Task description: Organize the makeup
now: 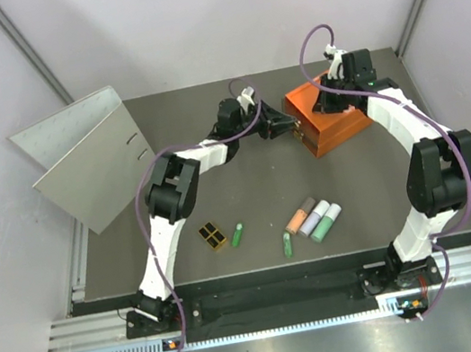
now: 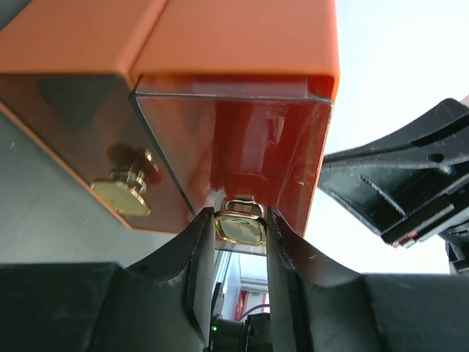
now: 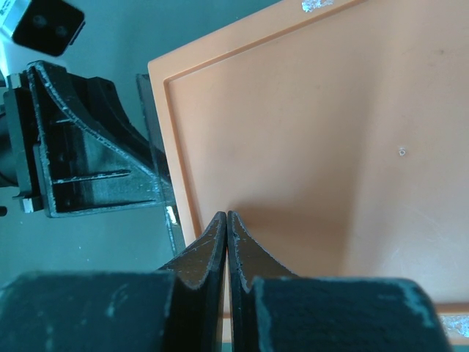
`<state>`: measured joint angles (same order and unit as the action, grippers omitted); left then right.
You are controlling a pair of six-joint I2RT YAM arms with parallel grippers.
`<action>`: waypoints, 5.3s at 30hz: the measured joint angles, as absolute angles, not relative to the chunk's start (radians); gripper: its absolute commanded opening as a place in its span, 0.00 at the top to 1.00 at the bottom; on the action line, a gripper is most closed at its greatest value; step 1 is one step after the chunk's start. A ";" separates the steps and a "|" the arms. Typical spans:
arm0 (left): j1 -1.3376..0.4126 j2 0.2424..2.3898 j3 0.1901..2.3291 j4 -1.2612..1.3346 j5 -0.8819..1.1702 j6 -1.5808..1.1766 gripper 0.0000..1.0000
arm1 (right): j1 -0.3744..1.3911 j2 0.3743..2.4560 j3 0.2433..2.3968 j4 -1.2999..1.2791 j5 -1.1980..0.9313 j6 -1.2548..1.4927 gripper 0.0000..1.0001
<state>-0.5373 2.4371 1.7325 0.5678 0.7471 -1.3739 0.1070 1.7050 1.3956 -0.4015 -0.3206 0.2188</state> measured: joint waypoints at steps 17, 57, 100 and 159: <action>-0.476 2.201 1.488 0.393 0.777 -1.175 1.00 | 0.107 1.705 1.394 -0.401 -0.324 0.220 1.00; -0.448 1.941 1.230 0.146 0.737 -0.891 0.31 | 0.106 1.682 1.328 -0.318 -0.371 0.233 1.00; -0.777 1.583 1.291 -0.569 0.294 -0.347 0.35 | 0.106 1.670 1.282 -0.244 -0.380 0.241 1.00; -1.078 2.007 1.526 -0.614 -0.076 -0.235 1.00 | 0.102 1.652 1.231 -0.176 -0.398 0.228 1.00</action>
<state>-1.0782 2.0068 1.5257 -0.6144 -0.0757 -0.2348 0.1017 1.6524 1.2308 -0.1764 -0.3985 0.2283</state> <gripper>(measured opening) 0.391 0.003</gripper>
